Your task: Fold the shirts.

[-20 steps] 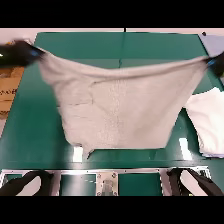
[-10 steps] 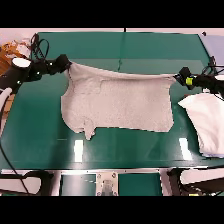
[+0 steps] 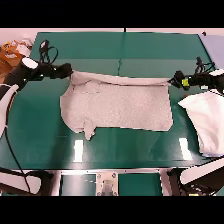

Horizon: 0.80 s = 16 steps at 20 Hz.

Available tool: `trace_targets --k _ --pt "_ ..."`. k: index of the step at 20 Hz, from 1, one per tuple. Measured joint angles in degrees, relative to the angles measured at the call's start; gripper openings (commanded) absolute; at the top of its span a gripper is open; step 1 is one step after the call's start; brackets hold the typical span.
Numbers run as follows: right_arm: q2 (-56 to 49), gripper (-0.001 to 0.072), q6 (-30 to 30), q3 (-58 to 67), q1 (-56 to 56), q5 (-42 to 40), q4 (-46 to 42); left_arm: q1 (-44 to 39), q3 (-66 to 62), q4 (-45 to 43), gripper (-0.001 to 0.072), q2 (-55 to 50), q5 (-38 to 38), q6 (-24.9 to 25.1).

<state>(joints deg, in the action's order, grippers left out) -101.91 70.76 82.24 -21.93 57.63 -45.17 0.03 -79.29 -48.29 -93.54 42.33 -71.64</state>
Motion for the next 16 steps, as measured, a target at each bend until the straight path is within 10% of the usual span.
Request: trace_targets --k 16 --pt "-0.4 0.0033 2.8 -0.5 -0.9 11.2 -11.6 1.4 -0.1 -10.3 0.0021 -2.2 17.2 -4.8"
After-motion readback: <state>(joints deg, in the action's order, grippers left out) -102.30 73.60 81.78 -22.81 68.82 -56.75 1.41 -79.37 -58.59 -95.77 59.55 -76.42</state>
